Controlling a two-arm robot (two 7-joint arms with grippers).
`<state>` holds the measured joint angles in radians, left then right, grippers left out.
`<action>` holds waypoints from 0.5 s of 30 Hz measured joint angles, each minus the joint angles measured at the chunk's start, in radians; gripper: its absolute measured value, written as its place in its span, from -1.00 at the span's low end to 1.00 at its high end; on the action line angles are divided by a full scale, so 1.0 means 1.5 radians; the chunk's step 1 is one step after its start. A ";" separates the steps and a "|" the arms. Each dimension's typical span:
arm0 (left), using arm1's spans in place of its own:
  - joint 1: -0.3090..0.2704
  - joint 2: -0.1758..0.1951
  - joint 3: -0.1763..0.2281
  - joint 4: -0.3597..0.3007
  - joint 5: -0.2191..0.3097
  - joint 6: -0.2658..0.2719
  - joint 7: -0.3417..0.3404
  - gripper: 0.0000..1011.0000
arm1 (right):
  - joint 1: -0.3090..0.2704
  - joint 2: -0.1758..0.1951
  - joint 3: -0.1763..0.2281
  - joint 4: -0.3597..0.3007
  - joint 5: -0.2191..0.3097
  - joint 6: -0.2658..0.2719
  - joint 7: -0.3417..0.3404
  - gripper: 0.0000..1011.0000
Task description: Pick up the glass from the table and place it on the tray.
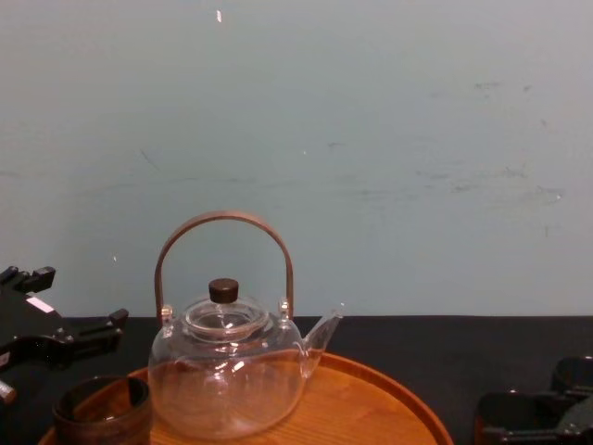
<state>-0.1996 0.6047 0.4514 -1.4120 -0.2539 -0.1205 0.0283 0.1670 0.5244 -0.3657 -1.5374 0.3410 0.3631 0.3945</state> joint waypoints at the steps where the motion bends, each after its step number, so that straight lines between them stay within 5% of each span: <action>1: 0.000 0.000 0.000 0.000 0.000 0.000 0.000 0.98 | 0.000 0.000 0.000 0.000 0.000 0.000 0.000 0.78; 15: 0.000 0.000 0.000 0.000 0.000 0.000 0.000 0.98 | -0.001 0.000 0.001 -0.001 0.001 0.000 0.000 0.78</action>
<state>-0.1995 0.6047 0.4514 -1.4120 -0.2539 -0.1205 0.0283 0.1663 0.5245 -0.3643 -1.5382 0.3426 0.3627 0.3945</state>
